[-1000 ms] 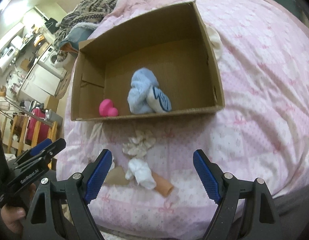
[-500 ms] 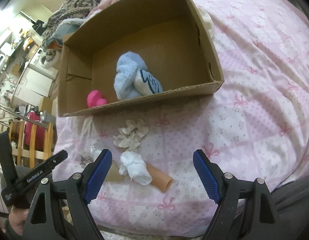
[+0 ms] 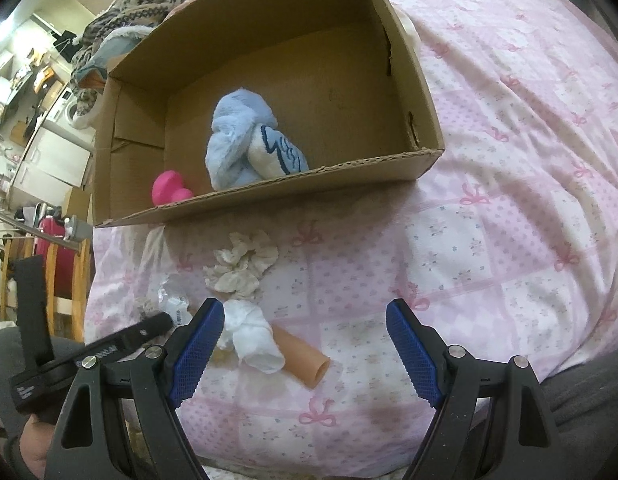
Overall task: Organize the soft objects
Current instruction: 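Withdraw both tools from the box toward the remaining items, then grasp the beige lace scrunchie with the left gripper while the right grasps white socks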
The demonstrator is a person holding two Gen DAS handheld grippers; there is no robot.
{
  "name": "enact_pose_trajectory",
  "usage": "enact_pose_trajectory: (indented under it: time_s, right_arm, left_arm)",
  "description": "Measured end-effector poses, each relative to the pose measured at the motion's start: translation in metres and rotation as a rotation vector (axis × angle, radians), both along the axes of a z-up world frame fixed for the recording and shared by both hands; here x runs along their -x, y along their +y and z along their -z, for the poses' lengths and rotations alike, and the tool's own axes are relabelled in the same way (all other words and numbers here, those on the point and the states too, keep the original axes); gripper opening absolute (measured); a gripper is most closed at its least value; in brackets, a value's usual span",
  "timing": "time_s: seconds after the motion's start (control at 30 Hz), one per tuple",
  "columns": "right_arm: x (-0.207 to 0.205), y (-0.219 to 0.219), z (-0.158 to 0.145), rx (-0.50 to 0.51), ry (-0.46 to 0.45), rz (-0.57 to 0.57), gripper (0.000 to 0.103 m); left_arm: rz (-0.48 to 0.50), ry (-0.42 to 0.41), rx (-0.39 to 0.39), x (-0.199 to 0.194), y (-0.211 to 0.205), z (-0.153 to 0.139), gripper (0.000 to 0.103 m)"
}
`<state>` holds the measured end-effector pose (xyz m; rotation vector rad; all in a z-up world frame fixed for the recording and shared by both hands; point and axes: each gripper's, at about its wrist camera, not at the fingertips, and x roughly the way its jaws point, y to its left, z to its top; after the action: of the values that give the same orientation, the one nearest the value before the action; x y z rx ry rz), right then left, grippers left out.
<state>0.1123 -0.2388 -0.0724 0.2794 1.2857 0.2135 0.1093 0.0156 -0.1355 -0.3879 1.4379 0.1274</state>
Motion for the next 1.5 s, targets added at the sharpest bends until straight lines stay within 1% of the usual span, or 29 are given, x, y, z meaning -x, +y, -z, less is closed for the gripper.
enact_pose_trajectory:
  time_s: [0.2,0.27,0.33,0.37,0.4,0.43,0.5,0.6,0.67,0.77,0.8,0.87,0.93,0.97,1.07,1.1,1.13,1.17,1.2,1.27,1.33,1.37,1.4,1.43,1.5]
  right_arm:
    - [-0.001,-0.003,0.000,-0.005,0.001,0.009,0.088]
    - [-0.001,-0.003,0.000,-0.005,0.002,0.008,0.088]
    - [-0.001,-0.003,0.000,-0.004,0.001,0.007,0.088]
    - [-0.001,-0.004,0.000,-0.003,0.000,0.007,0.088]
    - [-0.001,-0.004,0.000,-0.003,0.000,0.007,0.088]
    - [-0.002,-0.004,0.000,-0.003,0.001,0.009,0.088]
    - [-0.002,-0.008,-0.001,-0.006,0.002,0.018,0.088]
    - [-0.001,-0.014,-0.001,-0.020,0.006,0.033,0.088]
    - [-0.001,-0.018,0.000,-0.038,0.012,0.045,0.088]
    - [0.000,-0.019,0.002,-0.094,0.030,0.044,0.088]
    - [0.000,-0.017,0.002,-0.116,0.033,0.034,0.088]
    - [0.002,-0.012,0.001,-0.131,0.029,0.006,0.088]
    - [0.002,-0.004,0.002,-0.146,0.037,-0.032,0.082]
    - [0.002,0.001,0.005,-0.160,0.052,-0.050,0.081]
    - [0.001,0.011,0.017,-0.182,0.110,-0.072,0.071]
    - [0.000,0.012,0.023,-0.212,0.142,-0.068,0.063]
    - [0.000,0.013,0.027,-0.216,0.162,-0.063,0.058]
    - [-0.001,0.014,0.030,-0.203,0.171,-0.063,0.058]
    - [-0.002,0.016,0.033,-0.188,0.176,-0.064,0.057]
    - [-0.004,0.020,0.035,-0.187,0.181,-0.073,0.049]
    - [-0.006,0.026,0.037,-0.170,0.176,-0.095,0.032]
    - [-0.006,0.029,0.036,-0.157,0.167,-0.103,0.029]
    - [-0.006,0.031,0.034,-0.146,0.156,-0.110,0.019]
    - [-0.006,0.032,0.033,-0.137,0.145,-0.116,0.012]
    - [-0.005,0.033,0.028,-0.128,0.119,-0.125,0.010]
  left_arm:
    - [0.018,0.028,-0.020,0.015,0.005,0.001,0.063]
    - [0.020,0.033,-0.028,0.019,0.007,0.002,0.056]
    - [0.039,0.043,-0.063,0.019,0.005,0.004,0.037]
    - [0.044,0.044,-0.071,0.020,0.005,0.004,0.034]
    - [0.052,0.043,-0.081,0.021,0.005,0.004,0.025]
    - [0.060,0.042,-0.084,0.022,0.006,0.003,0.018]
    - [0.074,0.040,-0.080,0.024,0.006,0.001,0.012]
    - [0.084,0.014,-0.081,0.029,0.009,-0.010,0.011]
    - [0.087,-0.047,-0.067,0.032,0.014,-0.029,0.011]
    - [0.115,-0.146,-0.069,0.035,0.013,-0.060,0.011]
    - [0.125,-0.172,-0.074,0.036,0.011,-0.067,0.011]
    - [0.135,-0.201,-0.080,0.037,0.007,-0.075,0.011]
    - [0.146,-0.198,-0.074,0.034,0.002,-0.076,0.011]
    - [0.147,-0.193,-0.070,0.037,0.001,-0.073,0.011]
    - [0.134,-0.180,-0.063,0.035,-0.006,-0.075,0.011]
    - [0.129,-0.179,-0.060,0.033,-0.006,-0.070,0.011]
    - [0.124,-0.178,-0.056,0.033,-0.005,-0.070,0.011]
    - [0.121,-0.178,-0.056,0.031,0.000,-0.068,0.011]
    - [0.118,-0.179,-0.059,0.032,0.003,-0.068,0.011]
    - [0.112,-0.176,-0.062,0.031,0.004,-0.066,0.011]
    - [0.105,-0.168,-0.060,0.029,0.005,-0.062,0.011]
    - [0.103,-0.164,-0.059,0.028,0.005,-0.061,0.011]
    - [0.101,-0.162,-0.059,0.028,0.005,-0.060,0.011]
    - [0.099,-0.161,-0.060,0.027,0.005,-0.059,0.011]
    - [0.100,-0.161,-0.062,0.027,0.005,-0.059,0.011]
